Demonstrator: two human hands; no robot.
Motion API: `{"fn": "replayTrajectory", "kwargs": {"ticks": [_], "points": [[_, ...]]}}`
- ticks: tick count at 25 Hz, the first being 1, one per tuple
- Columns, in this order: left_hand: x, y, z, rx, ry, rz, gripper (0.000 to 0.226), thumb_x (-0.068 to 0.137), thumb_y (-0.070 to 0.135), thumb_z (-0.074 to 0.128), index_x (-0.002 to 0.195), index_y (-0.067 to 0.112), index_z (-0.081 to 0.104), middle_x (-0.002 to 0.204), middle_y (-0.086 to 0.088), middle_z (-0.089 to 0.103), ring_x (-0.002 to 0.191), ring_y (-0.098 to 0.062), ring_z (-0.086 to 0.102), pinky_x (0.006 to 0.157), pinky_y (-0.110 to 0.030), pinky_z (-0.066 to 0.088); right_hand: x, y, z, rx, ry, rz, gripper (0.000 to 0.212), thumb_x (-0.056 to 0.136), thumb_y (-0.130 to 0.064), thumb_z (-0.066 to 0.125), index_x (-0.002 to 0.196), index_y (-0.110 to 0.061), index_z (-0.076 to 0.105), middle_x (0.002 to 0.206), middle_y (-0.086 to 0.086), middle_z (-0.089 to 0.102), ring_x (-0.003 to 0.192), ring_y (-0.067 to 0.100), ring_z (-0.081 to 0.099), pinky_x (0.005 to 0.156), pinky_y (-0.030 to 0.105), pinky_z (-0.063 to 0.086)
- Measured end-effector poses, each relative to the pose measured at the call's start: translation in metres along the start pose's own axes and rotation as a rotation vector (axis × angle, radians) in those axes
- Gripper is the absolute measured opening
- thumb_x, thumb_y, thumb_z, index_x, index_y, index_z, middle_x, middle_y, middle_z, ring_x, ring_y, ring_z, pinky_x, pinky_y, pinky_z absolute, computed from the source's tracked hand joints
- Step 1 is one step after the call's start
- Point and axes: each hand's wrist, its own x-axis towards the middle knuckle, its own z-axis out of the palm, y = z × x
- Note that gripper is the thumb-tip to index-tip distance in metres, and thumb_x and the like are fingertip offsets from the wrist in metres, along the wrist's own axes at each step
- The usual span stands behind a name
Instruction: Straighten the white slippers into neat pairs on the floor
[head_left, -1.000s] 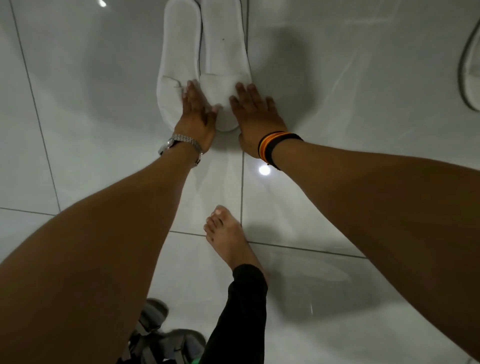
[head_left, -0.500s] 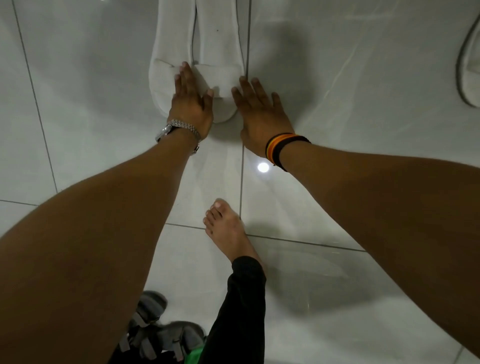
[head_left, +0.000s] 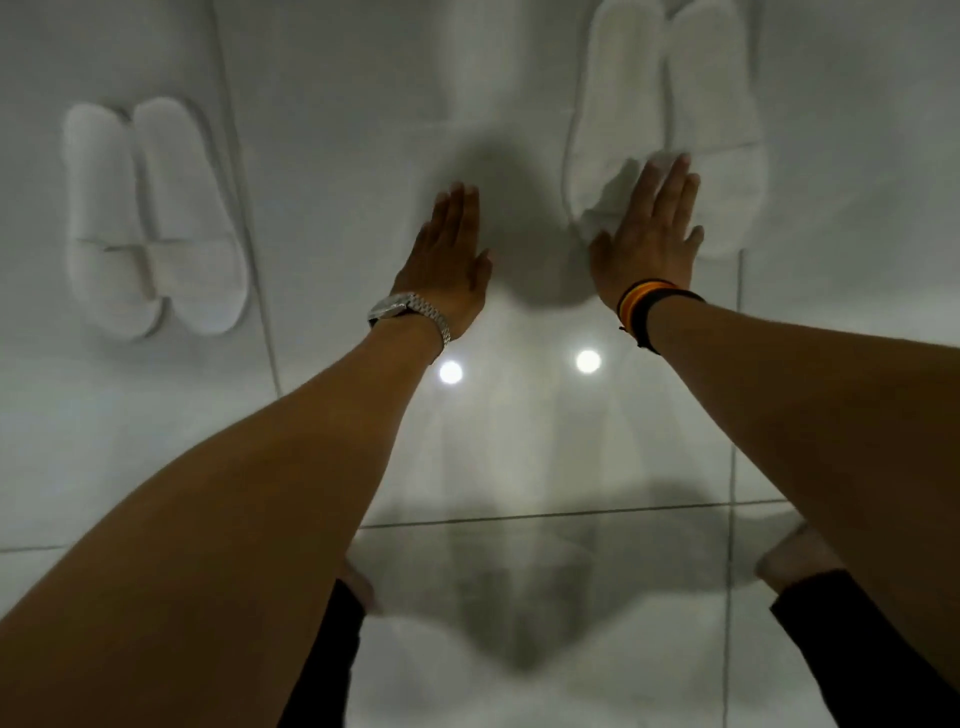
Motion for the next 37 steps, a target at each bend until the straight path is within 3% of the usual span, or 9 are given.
{"fn": "replayTrajectory", "kwargs": {"ticks": [3,6,15,32,37], "points": [[0.058,0.079,0.033,0.061,-0.099,0.122,0.068,0.107,0.037,0.029,0.161,0.011,-0.004,0.169,-0.01,-0.01,0.157,-0.026,-0.007,0.128,-0.041,0.004,0.032,0.058,-0.017,-0.027,-0.123,-0.005,0.085,0.106,-0.042,0.047,0.167,-0.017,-0.008,0.174,0.015,-0.015,0.162,0.037,-0.008,0.125,0.063,0.022],[0.091,0.138,0.066,0.104,-0.176,0.11,0.071,0.107,0.046,0.025,0.161,0.011,-0.004,0.168,-0.011,-0.015,0.156,-0.027,-0.013,0.128,-0.044,-0.001,0.045,0.097,-0.017,-0.057,-0.165,-0.103,0.085,0.105,-0.05,0.044,0.167,-0.02,-0.006,0.174,0.014,-0.016,0.162,0.036,-0.009,0.126,0.062,0.019],[0.122,0.261,0.108,0.082,-0.221,0.086,0.076,0.106,0.05,0.025,0.16,0.009,-0.009,0.167,-0.012,-0.021,0.155,-0.026,-0.018,0.127,-0.042,-0.004,0.084,0.217,-0.06,-0.026,-0.172,-0.101,0.086,0.104,-0.042,0.052,0.167,-0.024,-0.004,0.174,0.011,-0.017,0.162,0.034,-0.011,0.128,0.061,0.013],[0.145,0.299,0.115,0.121,-0.24,0.145,0.077,0.106,0.05,0.024,0.159,0.007,-0.008,0.167,-0.013,-0.02,0.156,-0.026,-0.016,0.127,-0.042,-0.001,0.105,0.251,-0.073,-0.048,-0.13,-0.043,0.094,0.101,-0.042,0.06,0.167,-0.019,-0.004,0.174,0.013,-0.014,0.162,0.036,-0.009,0.128,0.061,0.017],[0.122,0.291,0.101,0.108,-0.079,0.209,0.074,0.106,0.044,0.027,0.16,0.006,-0.008,0.167,-0.014,-0.017,0.155,-0.028,-0.016,0.128,-0.043,-0.002,0.07,0.233,-0.06,-0.004,0.007,-0.042,0.09,0.103,-0.041,0.053,0.167,-0.011,-0.003,0.175,0.015,-0.007,0.162,0.038,-0.002,0.128,0.059,0.019]]}}
